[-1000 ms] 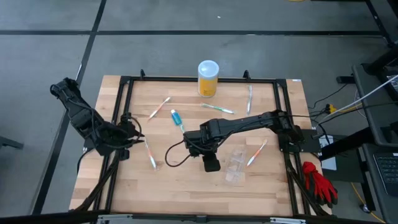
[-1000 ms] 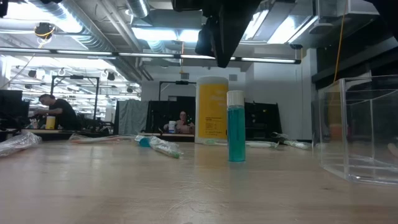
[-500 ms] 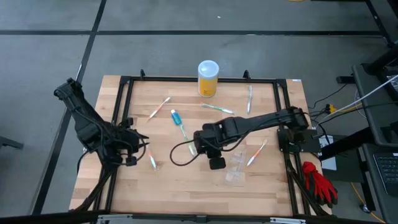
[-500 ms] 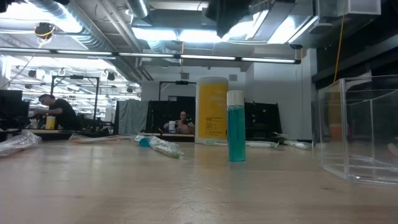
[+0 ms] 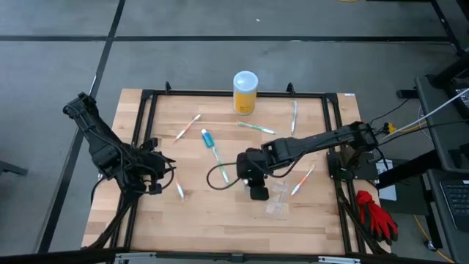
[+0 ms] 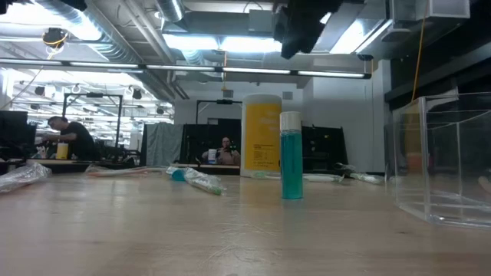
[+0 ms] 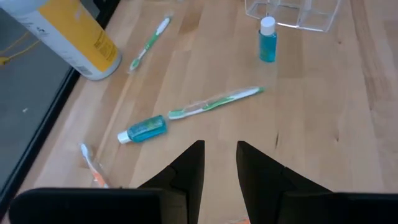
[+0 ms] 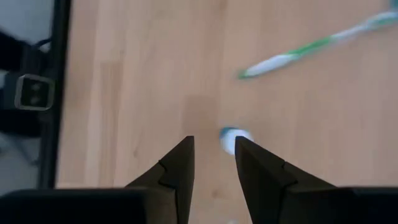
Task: Pick & Place toothbrushing station
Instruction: Put the bottom blue mouthwash bottle into the transparent organizer
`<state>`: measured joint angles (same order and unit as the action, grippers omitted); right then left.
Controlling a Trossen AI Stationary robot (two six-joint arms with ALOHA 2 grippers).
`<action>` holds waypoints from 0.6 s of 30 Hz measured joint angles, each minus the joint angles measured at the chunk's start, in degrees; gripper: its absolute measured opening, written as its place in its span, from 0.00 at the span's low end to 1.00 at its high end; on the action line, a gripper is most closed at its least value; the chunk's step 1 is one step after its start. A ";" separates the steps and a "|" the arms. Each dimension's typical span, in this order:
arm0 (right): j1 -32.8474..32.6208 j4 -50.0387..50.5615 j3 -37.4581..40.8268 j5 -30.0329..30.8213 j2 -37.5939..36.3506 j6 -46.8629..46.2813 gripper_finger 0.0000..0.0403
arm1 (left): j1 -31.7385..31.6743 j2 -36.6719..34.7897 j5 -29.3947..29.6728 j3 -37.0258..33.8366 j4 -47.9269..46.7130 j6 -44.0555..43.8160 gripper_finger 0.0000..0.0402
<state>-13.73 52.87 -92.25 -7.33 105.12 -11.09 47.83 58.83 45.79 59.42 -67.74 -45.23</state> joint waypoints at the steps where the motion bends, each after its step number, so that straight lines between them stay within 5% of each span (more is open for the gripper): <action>1: -0.17 0.33 0.55 -1.25 0.39 0.01 0.29 | -0.06 0.00 -0.01 0.00 -0.03 0.60 0.23; 18: 3.05 0.05 0.87 -6.32 2.79 5.39 0.29 | -0.74 -0.02 2.15 0.00 -1.52 1.02 0.23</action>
<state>-10.68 52.92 -91.38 -13.65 107.92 -5.70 47.09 58.81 47.94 59.42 -69.25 -44.21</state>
